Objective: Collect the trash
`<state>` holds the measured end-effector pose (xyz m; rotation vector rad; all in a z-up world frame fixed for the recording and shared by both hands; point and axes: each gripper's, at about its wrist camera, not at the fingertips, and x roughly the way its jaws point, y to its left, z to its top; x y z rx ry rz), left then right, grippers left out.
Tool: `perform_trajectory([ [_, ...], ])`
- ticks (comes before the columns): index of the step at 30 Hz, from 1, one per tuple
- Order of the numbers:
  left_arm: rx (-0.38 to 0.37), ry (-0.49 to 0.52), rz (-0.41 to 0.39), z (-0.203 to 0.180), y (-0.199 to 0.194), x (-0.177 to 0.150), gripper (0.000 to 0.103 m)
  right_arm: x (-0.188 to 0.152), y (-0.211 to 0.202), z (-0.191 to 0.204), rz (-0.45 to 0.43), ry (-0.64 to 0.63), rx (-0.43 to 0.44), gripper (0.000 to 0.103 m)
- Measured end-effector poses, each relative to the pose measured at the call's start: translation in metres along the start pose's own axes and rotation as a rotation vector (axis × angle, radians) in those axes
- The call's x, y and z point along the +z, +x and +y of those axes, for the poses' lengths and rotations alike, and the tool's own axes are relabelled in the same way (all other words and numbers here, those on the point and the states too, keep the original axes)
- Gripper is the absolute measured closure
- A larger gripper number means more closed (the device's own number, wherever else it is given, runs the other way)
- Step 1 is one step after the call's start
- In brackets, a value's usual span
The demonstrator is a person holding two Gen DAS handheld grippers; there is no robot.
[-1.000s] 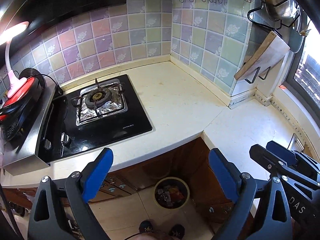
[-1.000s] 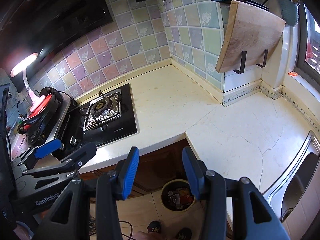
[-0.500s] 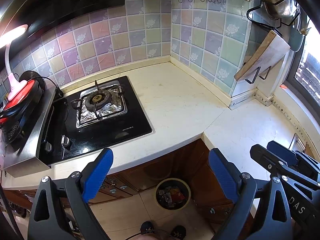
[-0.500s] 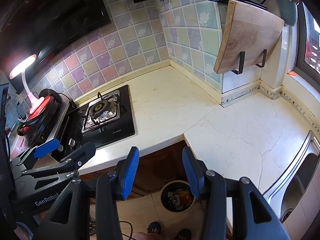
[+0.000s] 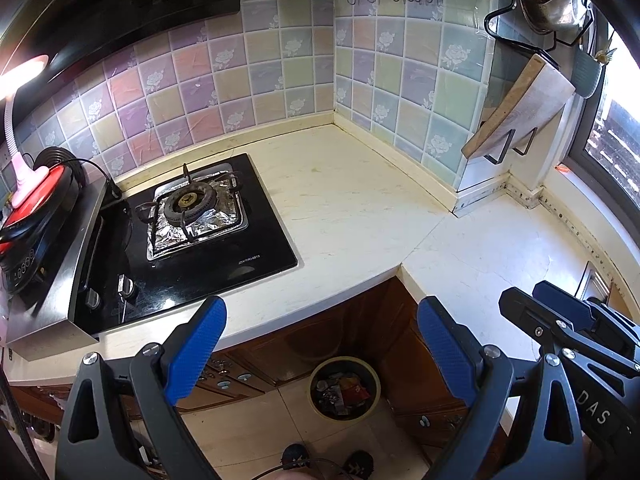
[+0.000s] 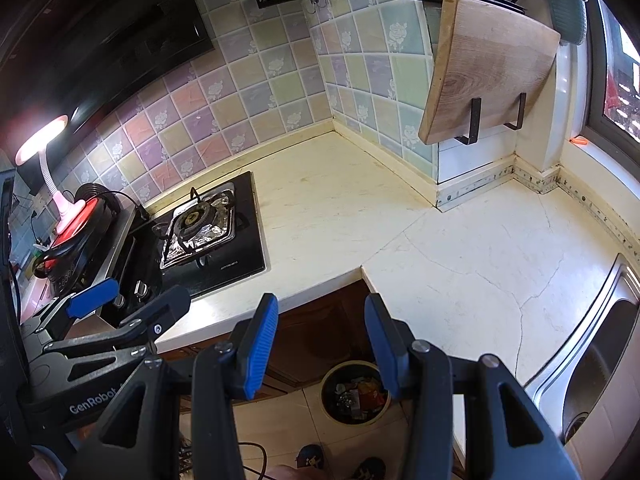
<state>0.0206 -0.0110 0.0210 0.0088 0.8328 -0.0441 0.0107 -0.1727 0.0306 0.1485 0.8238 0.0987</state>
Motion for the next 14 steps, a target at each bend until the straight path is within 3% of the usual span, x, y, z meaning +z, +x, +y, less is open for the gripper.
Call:
perform_trajectory([
  [14, -0.012, 0.016, 0.010, -0.0052, 0.0045, 0.0007, 0.008, -0.0045, -0.0018, 0.0037, -0.005, 0.023, -0.021, 0.057],
])
